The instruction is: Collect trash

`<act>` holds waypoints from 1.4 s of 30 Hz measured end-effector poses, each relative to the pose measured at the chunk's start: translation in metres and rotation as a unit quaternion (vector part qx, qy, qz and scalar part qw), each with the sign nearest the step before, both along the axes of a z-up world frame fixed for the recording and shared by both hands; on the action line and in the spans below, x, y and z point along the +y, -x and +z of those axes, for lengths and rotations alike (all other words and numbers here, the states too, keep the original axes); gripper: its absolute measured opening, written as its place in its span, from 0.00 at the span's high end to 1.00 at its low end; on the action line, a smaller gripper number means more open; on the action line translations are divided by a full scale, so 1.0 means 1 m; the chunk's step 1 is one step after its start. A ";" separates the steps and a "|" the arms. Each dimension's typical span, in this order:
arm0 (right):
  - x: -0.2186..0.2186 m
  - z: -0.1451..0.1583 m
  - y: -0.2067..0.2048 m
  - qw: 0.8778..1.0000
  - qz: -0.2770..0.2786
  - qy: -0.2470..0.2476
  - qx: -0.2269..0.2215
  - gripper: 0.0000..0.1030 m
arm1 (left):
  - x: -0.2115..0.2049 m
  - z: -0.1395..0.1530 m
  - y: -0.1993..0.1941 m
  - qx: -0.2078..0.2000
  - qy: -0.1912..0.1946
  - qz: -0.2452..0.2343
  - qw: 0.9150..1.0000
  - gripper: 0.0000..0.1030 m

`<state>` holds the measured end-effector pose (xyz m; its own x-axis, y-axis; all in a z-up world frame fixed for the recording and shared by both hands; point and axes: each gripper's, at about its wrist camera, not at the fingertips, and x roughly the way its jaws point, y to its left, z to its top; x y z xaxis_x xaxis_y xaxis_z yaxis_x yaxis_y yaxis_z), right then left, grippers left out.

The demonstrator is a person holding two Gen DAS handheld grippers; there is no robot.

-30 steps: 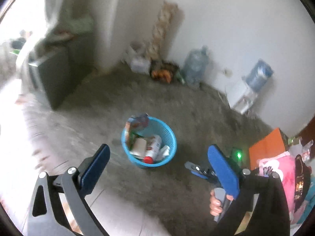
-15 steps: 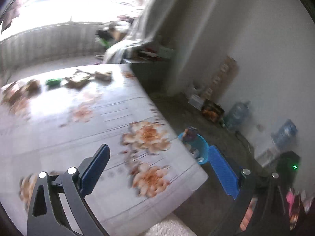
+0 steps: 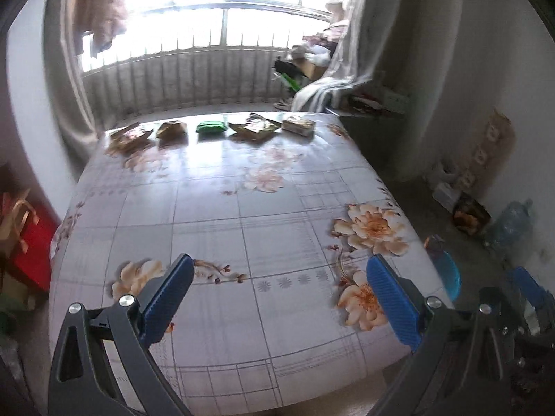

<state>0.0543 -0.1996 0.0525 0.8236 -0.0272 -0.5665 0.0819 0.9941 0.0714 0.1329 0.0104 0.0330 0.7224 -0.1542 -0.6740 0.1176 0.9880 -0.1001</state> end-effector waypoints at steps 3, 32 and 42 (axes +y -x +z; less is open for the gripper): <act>0.001 -0.002 0.001 1.000 -0.001 0.020 0.009 0.08 | -0.004 -0.002 0.003 -0.008 -0.012 0.006 1.000 0.05; -0.004 -0.037 0.002 0.991 -0.002 0.053 0.119 0.07 | -0.025 -0.037 0.021 0.076 -0.052 0.064 0.994 0.05; -0.005 -0.040 0.005 0.990 -0.012 0.055 0.128 0.07 | -0.023 -0.037 0.020 0.082 -0.046 0.060 0.994 0.05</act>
<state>0.0493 -0.2045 0.0127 0.6524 -0.1183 -0.7486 0.1070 0.9922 -0.0636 0.1131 -0.0128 -0.0037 0.6112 -0.0062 -0.7914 -0.0121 0.9998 -0.0172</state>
